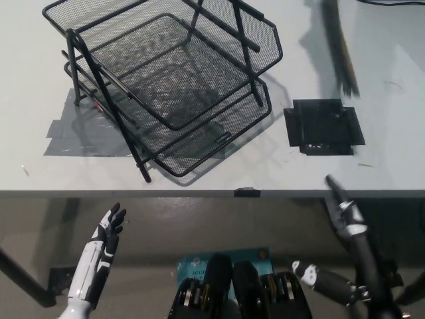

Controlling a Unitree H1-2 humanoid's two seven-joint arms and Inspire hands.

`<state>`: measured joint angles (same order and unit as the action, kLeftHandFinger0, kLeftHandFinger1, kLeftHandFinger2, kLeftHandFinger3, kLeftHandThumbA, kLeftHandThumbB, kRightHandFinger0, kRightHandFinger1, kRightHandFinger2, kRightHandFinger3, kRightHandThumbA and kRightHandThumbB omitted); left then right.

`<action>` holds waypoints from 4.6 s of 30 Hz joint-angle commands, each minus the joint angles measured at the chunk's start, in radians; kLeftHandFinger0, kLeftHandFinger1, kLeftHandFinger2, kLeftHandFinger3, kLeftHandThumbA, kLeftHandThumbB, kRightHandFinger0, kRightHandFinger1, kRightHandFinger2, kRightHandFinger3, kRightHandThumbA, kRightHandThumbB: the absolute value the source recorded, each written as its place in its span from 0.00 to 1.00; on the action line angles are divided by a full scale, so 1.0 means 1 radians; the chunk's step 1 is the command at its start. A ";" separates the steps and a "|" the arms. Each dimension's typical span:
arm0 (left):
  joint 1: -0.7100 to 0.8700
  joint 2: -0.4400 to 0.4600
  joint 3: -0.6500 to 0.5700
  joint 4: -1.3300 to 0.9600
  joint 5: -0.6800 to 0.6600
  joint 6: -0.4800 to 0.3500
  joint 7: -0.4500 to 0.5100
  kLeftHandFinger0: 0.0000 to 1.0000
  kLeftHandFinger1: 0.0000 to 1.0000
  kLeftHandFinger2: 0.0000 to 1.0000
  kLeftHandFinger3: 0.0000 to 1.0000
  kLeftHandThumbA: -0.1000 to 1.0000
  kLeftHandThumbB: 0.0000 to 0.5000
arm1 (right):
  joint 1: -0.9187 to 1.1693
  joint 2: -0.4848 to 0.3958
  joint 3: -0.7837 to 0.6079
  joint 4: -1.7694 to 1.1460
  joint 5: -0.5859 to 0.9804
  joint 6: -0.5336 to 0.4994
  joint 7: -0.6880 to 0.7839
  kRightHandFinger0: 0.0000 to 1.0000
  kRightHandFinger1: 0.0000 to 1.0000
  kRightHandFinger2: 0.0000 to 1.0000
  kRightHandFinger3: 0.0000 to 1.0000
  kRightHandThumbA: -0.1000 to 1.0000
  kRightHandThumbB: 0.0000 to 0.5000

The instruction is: A person hands a notebook to the robot and the robot grabs it with its right hand and places it in the file tray kept in the centre of the desk infront of it.

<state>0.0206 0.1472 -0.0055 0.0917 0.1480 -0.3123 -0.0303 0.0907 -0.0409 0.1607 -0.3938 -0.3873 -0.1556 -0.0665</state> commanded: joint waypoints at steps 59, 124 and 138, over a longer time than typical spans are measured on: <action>0.000 0.001 0.002 -0.016 0.018 -0.053 0.009 1.00 1.00 1.00 1.00 1.00 0.76 | -0.907 0.061 -0.156 0.919 -0.368 0.044 -0.712 1.00 1.00 1.00 1.00 0.95 0.74; 0.027 0.006 -0.012 -0.021 0.030 -0.043 0.001 1.00 1.00 1.00 1.00 1.00 0.74 | -0.946 0.009 0.092 0.610 -0.501 -0.123 -0.782 0.00 0.00 0.00 0.04 0.71 0.00; 0.030 0.014 -0.017 -0.015 0.029 -0.052 -0.007 1.00 1.00 1.00 1.00 1.00 0.74 | -0.941 -0.035 0.232 0.766 -0.651 -0.121 -0.846 0.00 0.00 0.06 0.30 0.64 0.00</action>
<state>0.0530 0.1447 -0.0150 0.0972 0.1763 -0.3344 -0.0326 -0.7787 -0.0549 0.3565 0.3572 -0.9422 -0.2368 -0.8044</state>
